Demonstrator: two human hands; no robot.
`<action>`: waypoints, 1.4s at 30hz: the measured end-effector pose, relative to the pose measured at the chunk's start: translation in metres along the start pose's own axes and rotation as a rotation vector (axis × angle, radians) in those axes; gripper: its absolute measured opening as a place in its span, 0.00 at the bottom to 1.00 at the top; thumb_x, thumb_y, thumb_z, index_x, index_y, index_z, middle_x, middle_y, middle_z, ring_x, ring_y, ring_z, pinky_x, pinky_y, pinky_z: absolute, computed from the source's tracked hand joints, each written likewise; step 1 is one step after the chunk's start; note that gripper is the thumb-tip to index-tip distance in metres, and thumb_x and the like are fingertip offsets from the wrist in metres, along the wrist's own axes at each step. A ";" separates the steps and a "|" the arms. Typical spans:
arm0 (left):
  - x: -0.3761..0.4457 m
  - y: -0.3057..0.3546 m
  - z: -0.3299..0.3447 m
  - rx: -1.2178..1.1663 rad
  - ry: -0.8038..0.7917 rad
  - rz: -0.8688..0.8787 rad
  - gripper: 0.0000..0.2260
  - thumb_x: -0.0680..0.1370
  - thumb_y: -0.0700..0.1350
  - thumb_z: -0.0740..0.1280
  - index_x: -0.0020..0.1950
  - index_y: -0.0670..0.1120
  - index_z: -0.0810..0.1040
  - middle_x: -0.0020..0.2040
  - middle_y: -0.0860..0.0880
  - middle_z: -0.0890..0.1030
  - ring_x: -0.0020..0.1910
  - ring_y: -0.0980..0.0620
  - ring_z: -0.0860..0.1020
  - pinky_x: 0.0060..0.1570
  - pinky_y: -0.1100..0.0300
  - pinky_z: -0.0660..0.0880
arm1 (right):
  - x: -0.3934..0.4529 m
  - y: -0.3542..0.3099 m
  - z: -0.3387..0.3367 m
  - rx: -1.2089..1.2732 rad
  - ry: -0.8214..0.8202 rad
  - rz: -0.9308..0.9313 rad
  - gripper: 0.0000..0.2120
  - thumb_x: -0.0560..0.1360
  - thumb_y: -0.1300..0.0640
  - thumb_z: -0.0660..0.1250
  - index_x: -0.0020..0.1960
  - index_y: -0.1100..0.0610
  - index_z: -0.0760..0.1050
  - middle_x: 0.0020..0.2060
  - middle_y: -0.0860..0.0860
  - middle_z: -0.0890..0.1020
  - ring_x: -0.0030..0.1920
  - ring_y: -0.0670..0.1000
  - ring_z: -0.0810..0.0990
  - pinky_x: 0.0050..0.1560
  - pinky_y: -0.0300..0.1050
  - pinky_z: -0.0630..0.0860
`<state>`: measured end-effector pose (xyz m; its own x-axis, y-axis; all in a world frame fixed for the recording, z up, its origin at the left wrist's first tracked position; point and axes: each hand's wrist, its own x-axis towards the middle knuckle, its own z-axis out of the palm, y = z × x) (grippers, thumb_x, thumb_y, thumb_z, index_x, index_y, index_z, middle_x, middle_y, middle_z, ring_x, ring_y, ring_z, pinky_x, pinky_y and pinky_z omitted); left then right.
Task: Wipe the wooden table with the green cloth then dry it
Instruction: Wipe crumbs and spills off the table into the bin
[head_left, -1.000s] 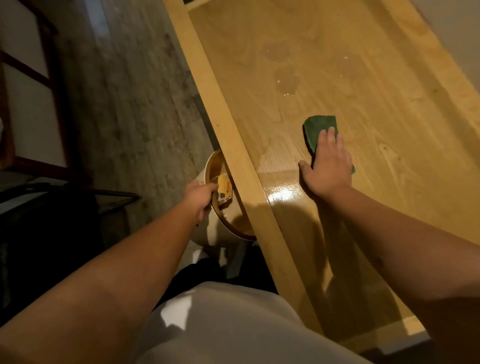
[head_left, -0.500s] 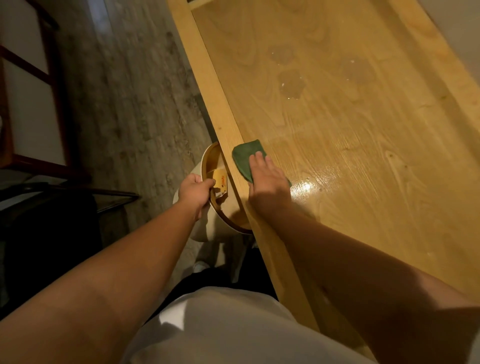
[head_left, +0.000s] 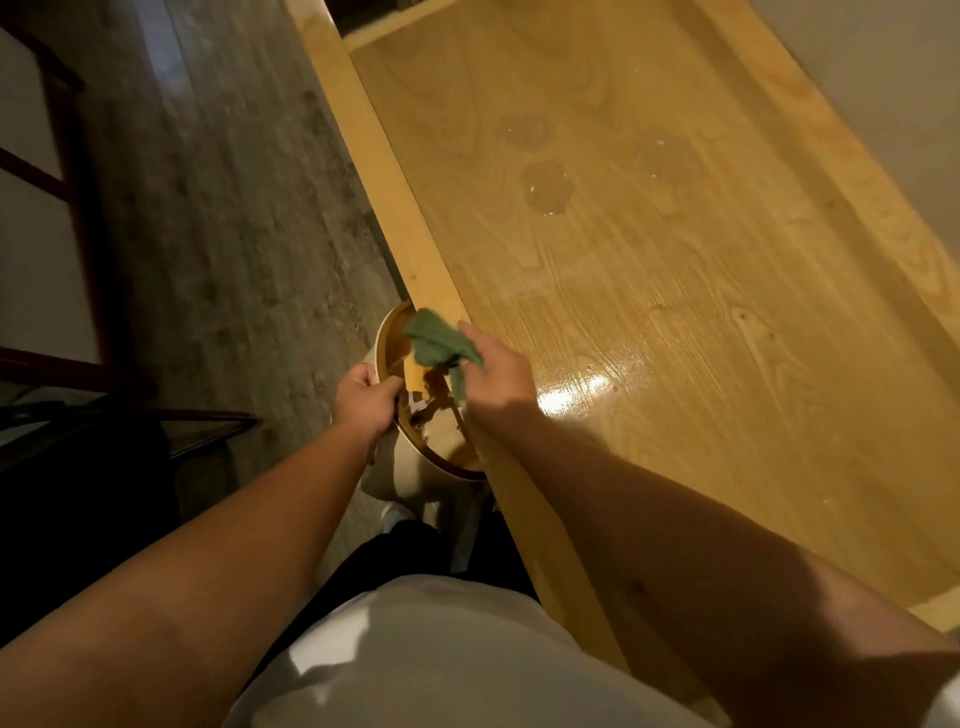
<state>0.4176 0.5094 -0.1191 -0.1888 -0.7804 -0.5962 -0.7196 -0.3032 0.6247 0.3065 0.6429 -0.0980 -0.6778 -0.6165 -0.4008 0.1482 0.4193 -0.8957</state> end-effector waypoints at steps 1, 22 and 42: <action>0.001 0.000 0.000 0.005 0.010 -0.001 0.11 0.71 0.44 0.70 0.32 0.51 0.71 0.33 0.45 0.78 0.33 0.45 0.77 0.35 0.49 0.75 | 0.005 -0.002 -0.012 0.105 0.061 0.068 0.23 0.80 0.63 0.61 0.73 0.47 0.69 0.59 0.48 0.80 0.49 0.46 0.82 0.46 0.43 0.83; 0.064 0.041 -0.004 0.092 0.032 0.004 0.13 0.73 0.44 0.71 0.35 0.50 0.67 0.32 0.45 0.75 0.29 0.47 0.72 0.28 0.57 0.67 | 0.091 0.011 -0.116 -0.645 0.332 -0.046 0.30 0.79 0.65 0.59 0.80 0.60 0.54 0.79 0.56 0.57 0.79 0.55 0.53 0.78 0.48 0.51; 0.118 0.096 -0.034 0.082 -0.296 0.019 0.12 0.78 0.42 0.68 0.60 0.42 0.74 0.53 0.39 0.80 0.48 0.43 0.81 0.35 0.52 0.79 | 0.086 -0.024 0.049 -0.611 0.341 -0.100 0.28 0.74 0.67 0.67 0.73 0.56 0.70 0.72 0.53 0.72 0.74 0.54 0.68 0.72 0.51 0.66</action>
<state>0.3484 0.3700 -0.1120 -0.3808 -0.5887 -0.7131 -0.7631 -0.2354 0.6018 0.2799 0.5470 -0.1206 -0.8696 -0.4706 -0.1498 -0.2899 0.7319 -0.6166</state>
